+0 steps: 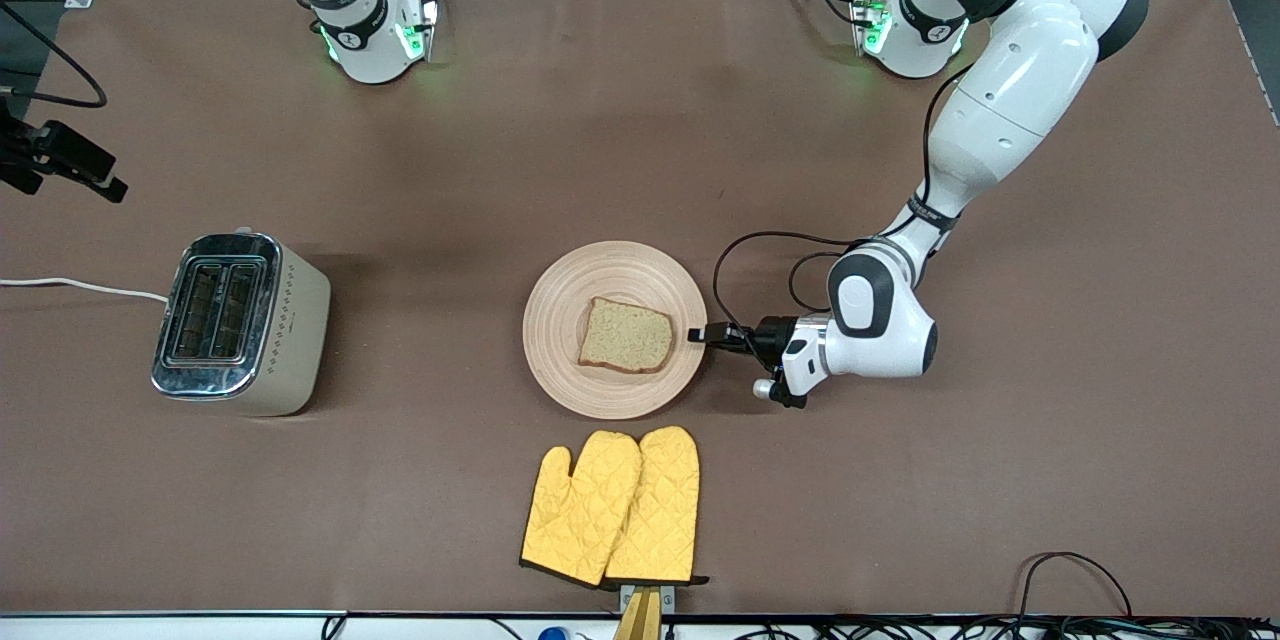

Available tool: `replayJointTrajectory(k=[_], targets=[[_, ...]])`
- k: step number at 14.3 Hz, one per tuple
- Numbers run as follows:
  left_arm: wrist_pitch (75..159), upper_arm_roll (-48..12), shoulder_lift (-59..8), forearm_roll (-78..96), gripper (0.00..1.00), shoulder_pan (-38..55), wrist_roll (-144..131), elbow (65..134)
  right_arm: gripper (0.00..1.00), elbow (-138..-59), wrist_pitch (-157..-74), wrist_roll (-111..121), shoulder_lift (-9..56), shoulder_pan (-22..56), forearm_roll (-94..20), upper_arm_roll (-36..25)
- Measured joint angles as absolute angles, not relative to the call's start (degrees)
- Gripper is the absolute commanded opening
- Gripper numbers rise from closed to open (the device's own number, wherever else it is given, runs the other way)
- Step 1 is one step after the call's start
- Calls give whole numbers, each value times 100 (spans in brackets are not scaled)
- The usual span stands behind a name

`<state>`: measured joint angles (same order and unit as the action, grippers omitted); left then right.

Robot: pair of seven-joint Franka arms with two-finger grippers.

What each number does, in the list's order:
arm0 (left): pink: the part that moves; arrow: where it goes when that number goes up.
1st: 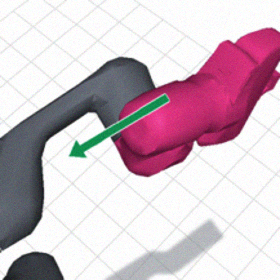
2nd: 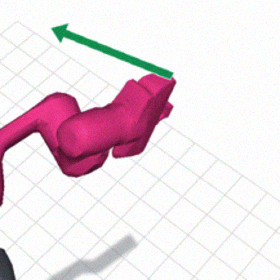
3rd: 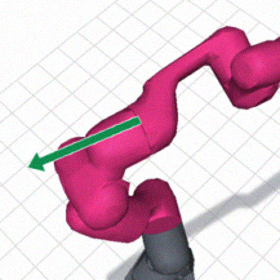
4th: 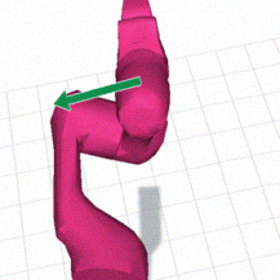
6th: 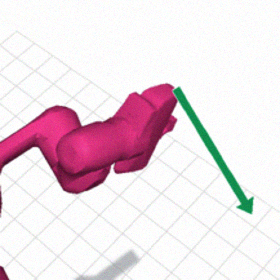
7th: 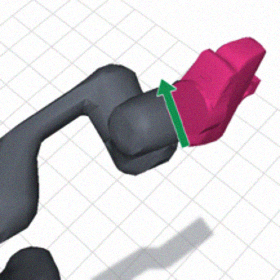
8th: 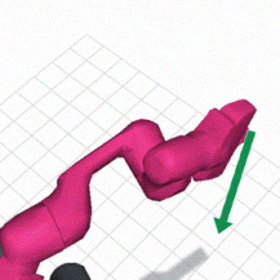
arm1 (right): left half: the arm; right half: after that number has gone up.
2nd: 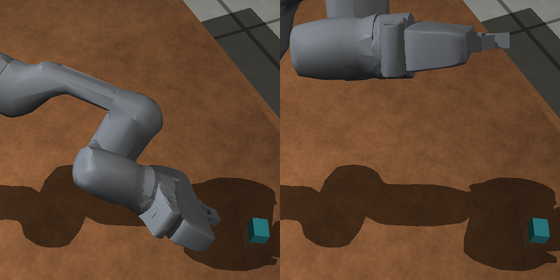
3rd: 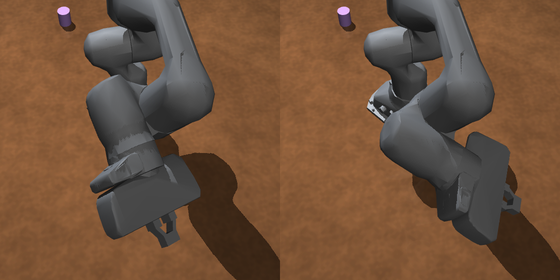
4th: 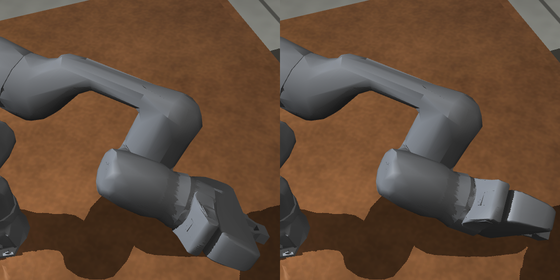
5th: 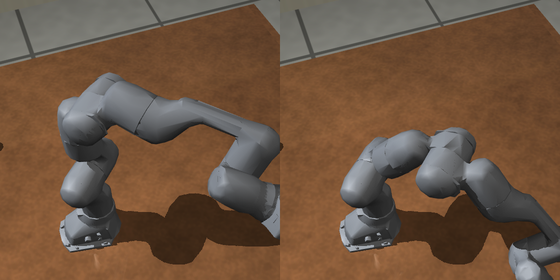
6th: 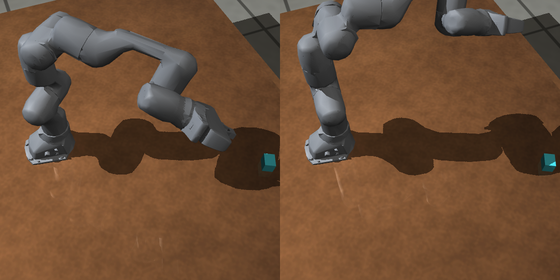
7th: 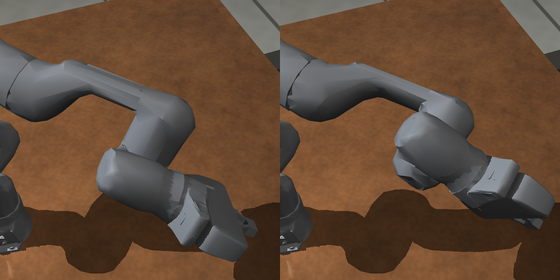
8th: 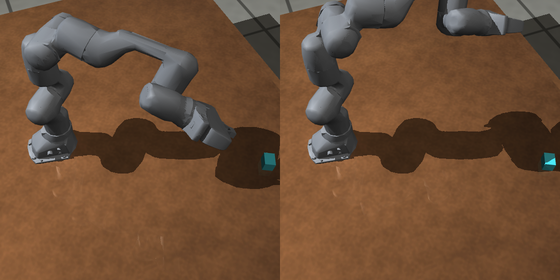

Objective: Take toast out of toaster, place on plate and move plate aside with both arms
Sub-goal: 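Withdraw the right gripper while the left gripper grips the plate rim, then slide the plate with the left gripper away from the toaster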

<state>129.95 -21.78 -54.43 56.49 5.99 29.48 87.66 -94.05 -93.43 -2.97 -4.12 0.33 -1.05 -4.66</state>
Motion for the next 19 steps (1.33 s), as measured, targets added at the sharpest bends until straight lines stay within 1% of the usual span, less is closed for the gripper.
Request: replayJointTrajectory(k=[5,8,9,12,15,19], targets=[[12963,-2221,-5398,5733,0,539,3039,8734,100,-9371,-9311,-291,-416,34,-105,-411],[12967,-2204,-5313,5732,0,277,3039,8678,100,-9348,-9311,-286,-418,34,-104,-413],[12884,-2194,-5229,5726,0,107,3039,8664,100,-9342,-9312,-286,-418,34,-99,-413],[12123,-2173,-4854,5644,0,-554,3036,8614,100,-9334,-9313,-283,-419,34,-92,-410],[11753,-2157,-4458,4931,0,-1260,3012,8606,100,-9315,-9314,-280,-419,37,-91,-393],[11159,-2138,-4361,4162,0,-2247,3099,8608,100,-9305,-9313,-279,-419,38,-87,-356]])
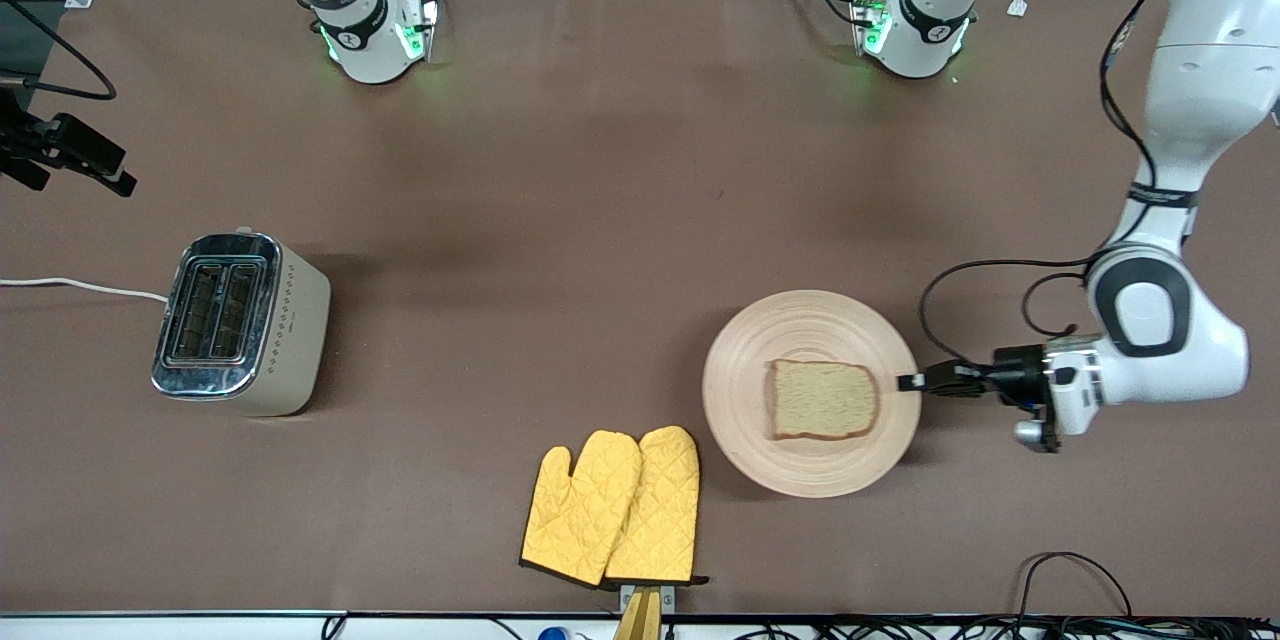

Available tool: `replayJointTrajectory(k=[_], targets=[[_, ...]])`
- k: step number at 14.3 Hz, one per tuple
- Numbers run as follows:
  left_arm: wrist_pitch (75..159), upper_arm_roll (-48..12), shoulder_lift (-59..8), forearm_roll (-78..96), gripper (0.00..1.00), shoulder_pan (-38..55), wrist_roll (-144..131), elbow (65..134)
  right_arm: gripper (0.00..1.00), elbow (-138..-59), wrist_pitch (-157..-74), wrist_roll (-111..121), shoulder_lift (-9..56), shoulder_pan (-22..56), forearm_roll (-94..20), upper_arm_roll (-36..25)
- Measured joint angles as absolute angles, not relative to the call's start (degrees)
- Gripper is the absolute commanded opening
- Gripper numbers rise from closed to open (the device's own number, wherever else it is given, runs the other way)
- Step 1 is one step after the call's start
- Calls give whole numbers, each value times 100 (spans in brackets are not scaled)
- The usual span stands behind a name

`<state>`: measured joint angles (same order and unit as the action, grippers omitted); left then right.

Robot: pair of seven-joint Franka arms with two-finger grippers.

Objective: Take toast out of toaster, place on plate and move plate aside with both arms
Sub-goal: 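Slide the plate with the left gripper away from the toaster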

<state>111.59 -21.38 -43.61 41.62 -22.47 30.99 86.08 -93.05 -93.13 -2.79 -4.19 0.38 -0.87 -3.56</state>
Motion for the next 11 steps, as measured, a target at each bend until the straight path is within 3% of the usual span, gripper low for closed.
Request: replayJointTrajectory(k=[11], targets=[[10835,-2079,-4757,3356,2,-3976,4308,8719,100,-9298,-9307,-278,-419,37,23,-358]])
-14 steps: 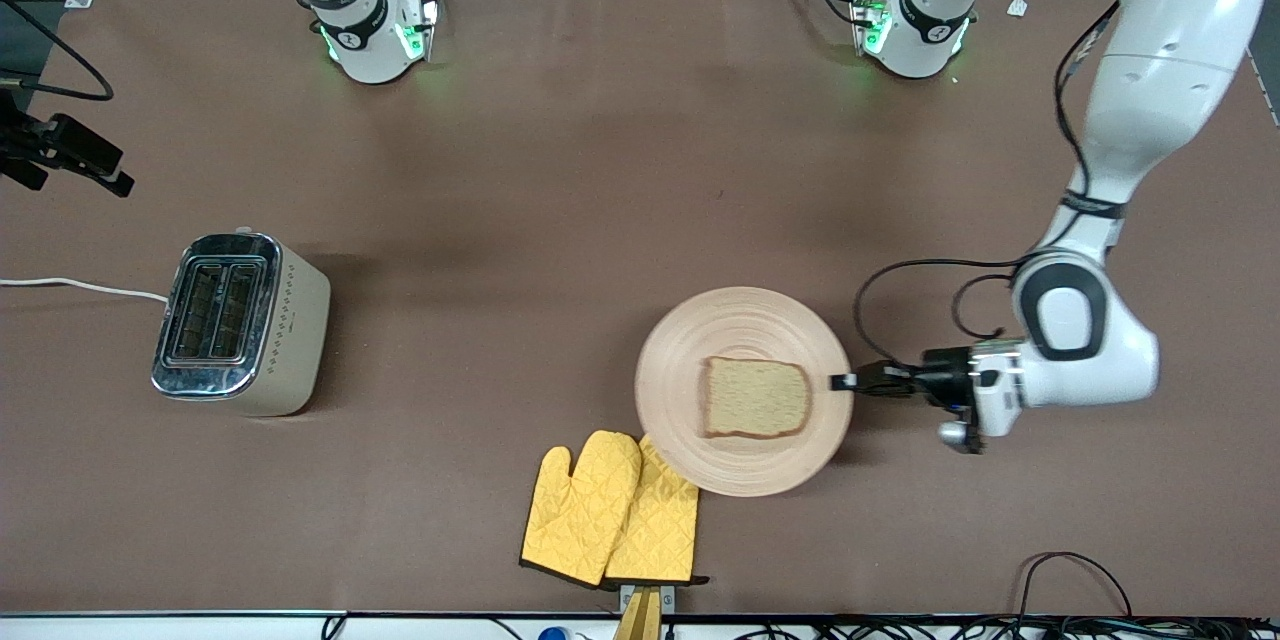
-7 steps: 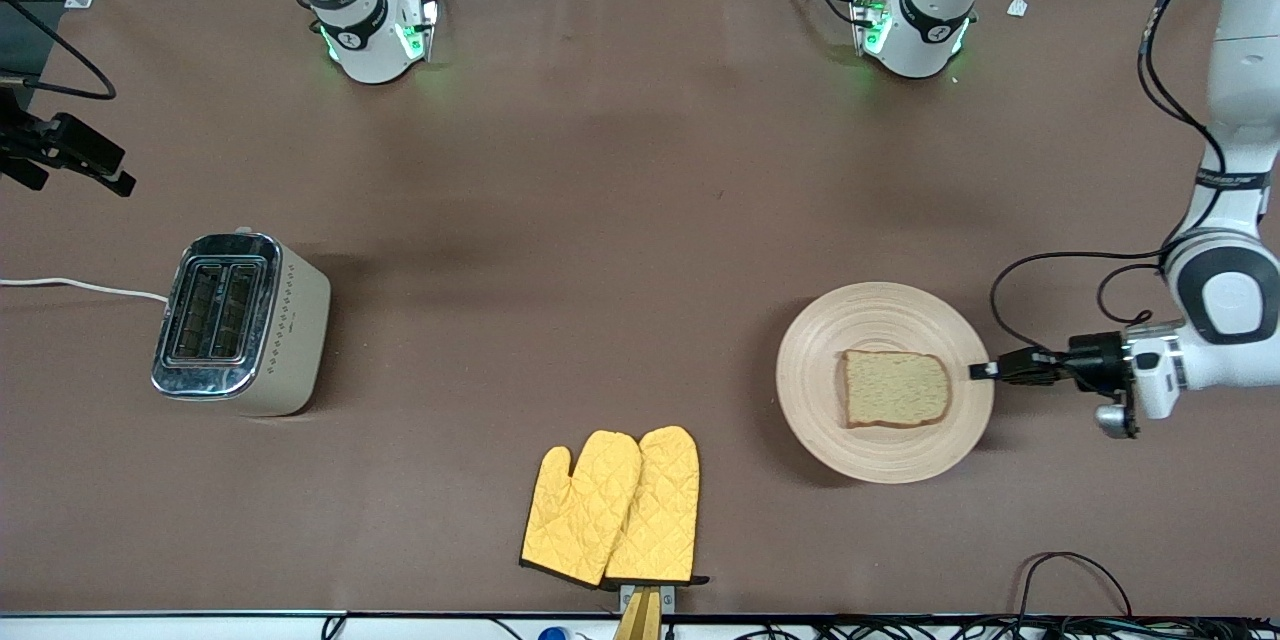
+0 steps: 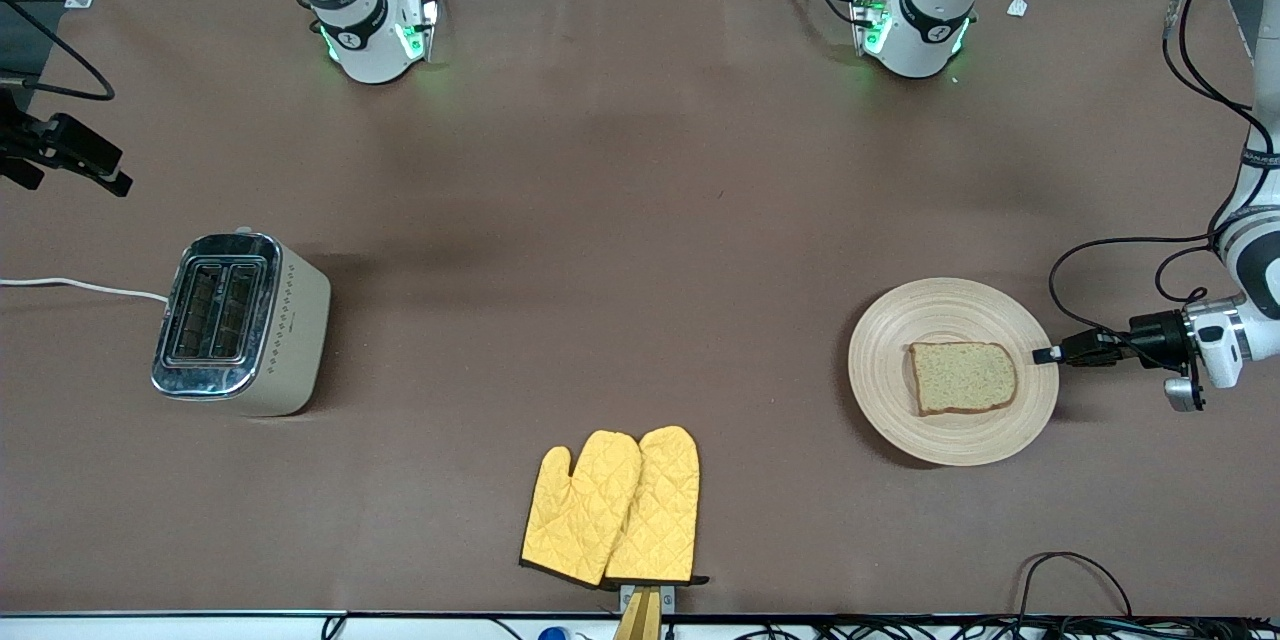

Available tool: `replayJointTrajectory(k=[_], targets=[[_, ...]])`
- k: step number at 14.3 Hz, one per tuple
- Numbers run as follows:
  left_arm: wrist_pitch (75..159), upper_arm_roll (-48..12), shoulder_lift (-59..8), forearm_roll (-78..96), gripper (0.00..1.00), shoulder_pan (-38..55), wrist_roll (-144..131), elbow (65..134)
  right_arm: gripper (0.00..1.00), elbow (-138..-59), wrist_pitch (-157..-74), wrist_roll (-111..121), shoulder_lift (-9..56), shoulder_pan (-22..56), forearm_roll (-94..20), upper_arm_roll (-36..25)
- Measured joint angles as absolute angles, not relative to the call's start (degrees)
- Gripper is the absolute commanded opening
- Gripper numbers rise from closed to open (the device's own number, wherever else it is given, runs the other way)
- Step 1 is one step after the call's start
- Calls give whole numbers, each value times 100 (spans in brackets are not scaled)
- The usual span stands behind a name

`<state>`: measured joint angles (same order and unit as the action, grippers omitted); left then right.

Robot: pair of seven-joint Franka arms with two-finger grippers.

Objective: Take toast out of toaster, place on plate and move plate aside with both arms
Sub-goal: 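Slide the plate with the left gripper away from the toaster, then open the left gripper and release the plate rim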

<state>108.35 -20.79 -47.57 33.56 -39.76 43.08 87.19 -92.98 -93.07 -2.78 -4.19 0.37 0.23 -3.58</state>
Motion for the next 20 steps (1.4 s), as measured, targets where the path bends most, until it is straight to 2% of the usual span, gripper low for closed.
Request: replayJointTrajectory(k=[4,5,6,7,8,9,11,15,20], targets=[[10777,-2102,-4976,3362,7,-4052,4351,8699,100,-9298,-9277,-272,-419,36,26,-365],[10766,-2115,-4985,3328,22,-4041,4349,8698,100,-9298,-9245,-237,-419,36,26,-367],[10749,-2137,-4992,3274,43,-4026,4337,8698,100,-9298,-9218,-164,-419,36,26,-367],[10748,-2138,-5010,3176,72,-3988,4329,8704,100,-9298,-9202,-112,-419,36,26,-368],[10748,-2139,-5048,3141,92,-3948,4283,8705,100,-9298,-9179,-72,-419,36,26,-370],[10753,-2138,-5083,3137,100,-3914,4172,8703,100,-9298,-9135,-55,-419,36,26,-371],[10756,-2145,-5100,3128,100,-3826,3925,8625,100,-9297,-9068,-43,-419,36,26,-371],[10757,-2236,-5025,2677,100,-3516,3157,8026,100,-9291,-9027,-40,-419,36,26,-371],[10755,-2328,-4264,2124,100,-2662,1184,7736,100,-9287,-8980,-33,-420,35,26,-370]])
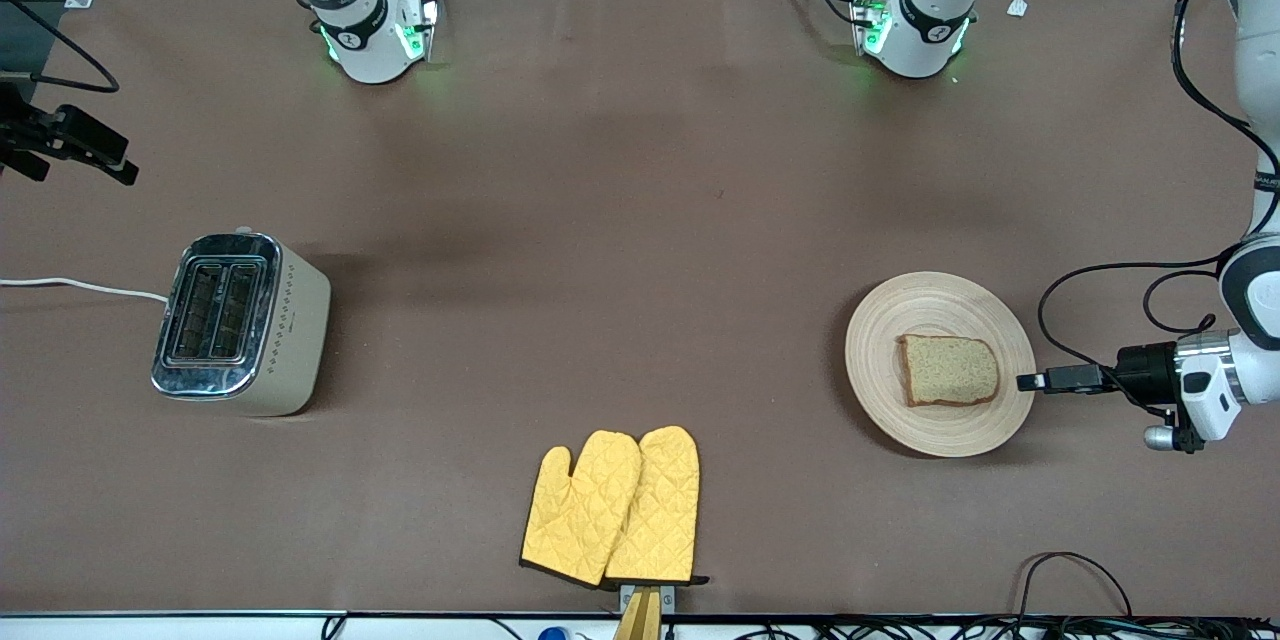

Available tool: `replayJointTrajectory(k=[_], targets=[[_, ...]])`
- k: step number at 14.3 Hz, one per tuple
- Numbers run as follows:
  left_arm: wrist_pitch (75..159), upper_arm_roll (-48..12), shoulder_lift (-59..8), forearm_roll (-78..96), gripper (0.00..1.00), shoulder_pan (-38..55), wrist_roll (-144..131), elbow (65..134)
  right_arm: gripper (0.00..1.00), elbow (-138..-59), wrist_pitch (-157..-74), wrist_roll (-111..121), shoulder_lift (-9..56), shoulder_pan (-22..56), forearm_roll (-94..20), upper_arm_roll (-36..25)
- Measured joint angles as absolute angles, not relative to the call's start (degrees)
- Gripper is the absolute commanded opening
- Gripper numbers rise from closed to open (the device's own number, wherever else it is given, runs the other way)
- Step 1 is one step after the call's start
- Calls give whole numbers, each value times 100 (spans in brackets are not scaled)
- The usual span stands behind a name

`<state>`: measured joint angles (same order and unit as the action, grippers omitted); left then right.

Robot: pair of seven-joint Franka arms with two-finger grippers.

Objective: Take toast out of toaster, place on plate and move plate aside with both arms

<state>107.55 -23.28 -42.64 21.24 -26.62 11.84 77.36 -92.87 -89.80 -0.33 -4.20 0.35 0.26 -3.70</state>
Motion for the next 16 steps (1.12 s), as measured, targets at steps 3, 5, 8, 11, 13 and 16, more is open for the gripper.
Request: replayJointTrajectory(k=[3,5,8,11,13,16], targets=[[10758,-2340,-3638,1363,100,-1954,-363,7713,100,-9284,-8966,-28,-420,36,26,-368],[10752,-2348,-3271,878,100,-1613,-1110,7714,100,-9282,-8955,-9,-420,36,26,-365],[10520,-2383,-2814,569,100,-1466,-1368,7723,100,-9280,-8952,47,-420,36,26,-364],[10080,-2402,-2366,-59,100,-1339,-1368,7724,100,-9274,-8951,56,-420,36,26,-362],[9796,-2408,-2059,-304,100,-1161,-1370,7728,100,-9194,-8950,56,-422,36,26,-365],[9379,-2409,-1664,-490,100,-1009,-1372,7738,100,-9021,-8841,56,-427,36,26,-366]])
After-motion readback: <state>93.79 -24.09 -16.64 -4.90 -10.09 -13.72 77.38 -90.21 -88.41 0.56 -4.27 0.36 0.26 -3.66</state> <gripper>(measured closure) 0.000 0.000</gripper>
